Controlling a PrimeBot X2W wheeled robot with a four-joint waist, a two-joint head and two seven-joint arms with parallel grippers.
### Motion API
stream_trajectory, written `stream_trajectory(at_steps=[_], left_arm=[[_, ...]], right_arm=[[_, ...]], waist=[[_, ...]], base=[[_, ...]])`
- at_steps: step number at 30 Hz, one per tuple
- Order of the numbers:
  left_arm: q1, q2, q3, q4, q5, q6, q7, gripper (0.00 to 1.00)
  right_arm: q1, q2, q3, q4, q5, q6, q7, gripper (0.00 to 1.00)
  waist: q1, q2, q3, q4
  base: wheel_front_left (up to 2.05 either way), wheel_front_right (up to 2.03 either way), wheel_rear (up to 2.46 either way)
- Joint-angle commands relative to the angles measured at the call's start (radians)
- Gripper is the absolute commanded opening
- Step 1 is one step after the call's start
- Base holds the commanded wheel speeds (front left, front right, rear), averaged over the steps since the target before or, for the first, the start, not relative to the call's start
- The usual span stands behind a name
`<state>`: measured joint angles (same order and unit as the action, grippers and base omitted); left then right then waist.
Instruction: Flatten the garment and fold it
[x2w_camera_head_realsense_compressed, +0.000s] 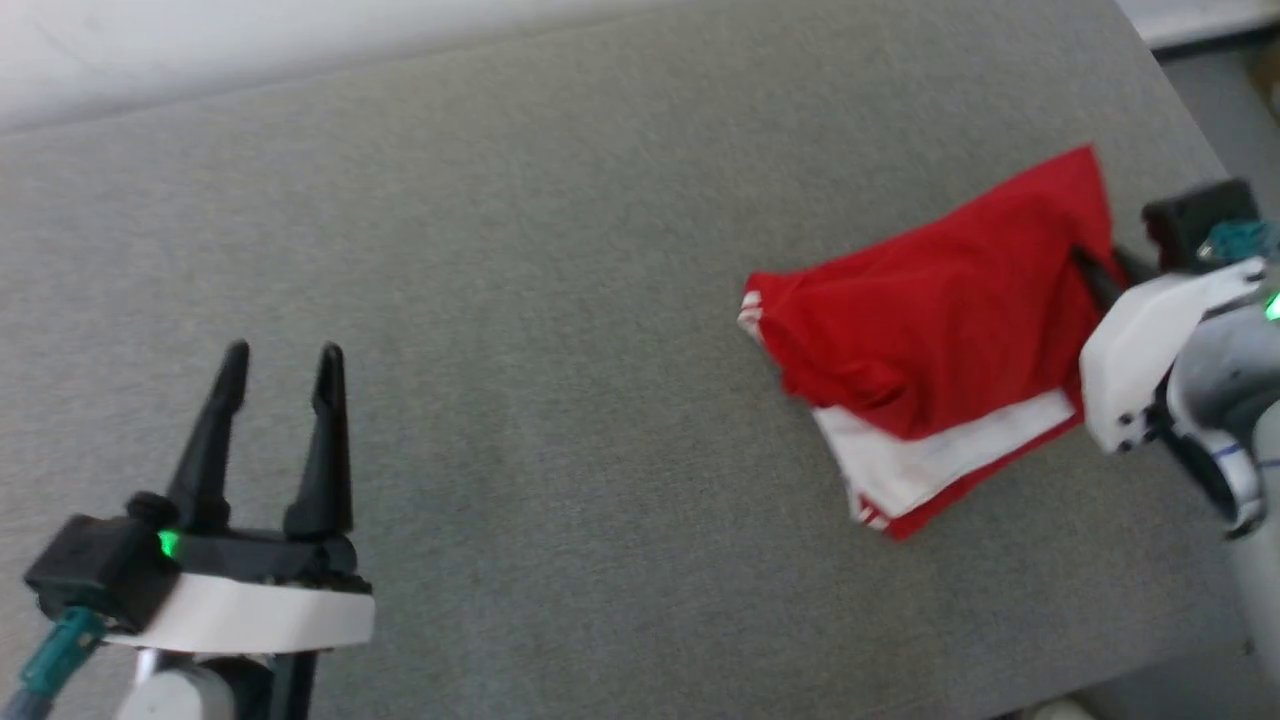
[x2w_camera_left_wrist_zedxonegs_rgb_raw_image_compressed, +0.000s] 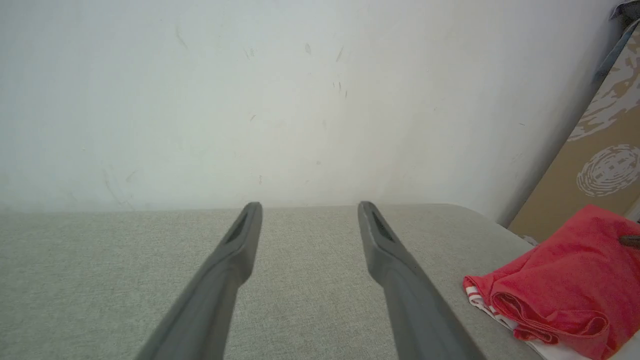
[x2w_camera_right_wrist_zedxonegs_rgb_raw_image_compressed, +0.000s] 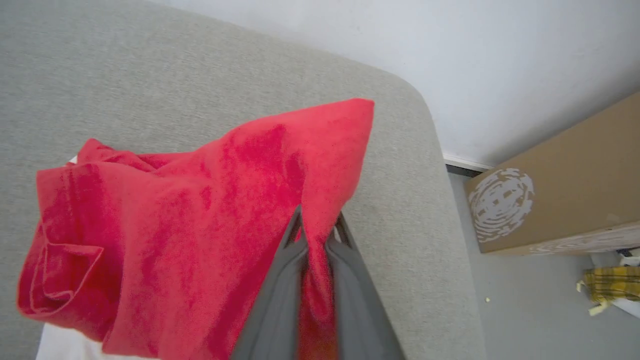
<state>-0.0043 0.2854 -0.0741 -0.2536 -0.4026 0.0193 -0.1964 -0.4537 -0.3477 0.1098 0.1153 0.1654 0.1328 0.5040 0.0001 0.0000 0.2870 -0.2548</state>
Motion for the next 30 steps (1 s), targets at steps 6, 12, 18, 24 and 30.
stream_trajectory(at_steps=[6, 12, 18, 24, 30], left_arm=[[-0.057, 0.048, 0.034, -0.071, 0.028, -0.007, -0.012, 1.0], [-0.084, 0.073, 0.063, -0.124, 0.044, -0.005, -0.028, 1.0], [-0.106, 0.087, 0.097, -0.158, 0.06, 0.017, -0.033, 1.0], [-0.127, 0.104, 0.119, -0.185, 0.069, 0.022, -0.038, 1.0], [-0.137, 0.121, 0.124, -0.202, 0.083, 0.023, -0.039, 1.0]], right_arm=[[-0.105, -0.101, 0.004, 0.03, -0.055, -0.002, -0.051, 0.0], [-0.156, -0.172, -0.026, 0.071, -0.097, -0.002, -0.092, 0.0], [-0.196, -0.235, -0.063, 0.102, -0.157, -0.002, -0.126, 0.0], [-0.224, -0.277, -0.117, 0.132, -0.213, -0.002, -0.142, 0.0], [-0.234, -0.275, -0.151, 0.16, -0.252, -0.002, -0.159, 0.0]], waist=[[-0.0001, 0.0, 0.167, -0.067], [-0.0001, 0.0, 0.248, -0.057], [-0.0001, 0.0, 0.316, -0.05], [-0.0001, 0.0, 0.367, -0.049], [-0.0001, 0.0, 0.405, -0.051]], base=[[0.0, 0.0, 0.0], [0.0, 0.0, 0.0], [0.0, 0.0, 0.0], [0.0, 0.0, 0.0], [0.0, 0.0, 0.0]])
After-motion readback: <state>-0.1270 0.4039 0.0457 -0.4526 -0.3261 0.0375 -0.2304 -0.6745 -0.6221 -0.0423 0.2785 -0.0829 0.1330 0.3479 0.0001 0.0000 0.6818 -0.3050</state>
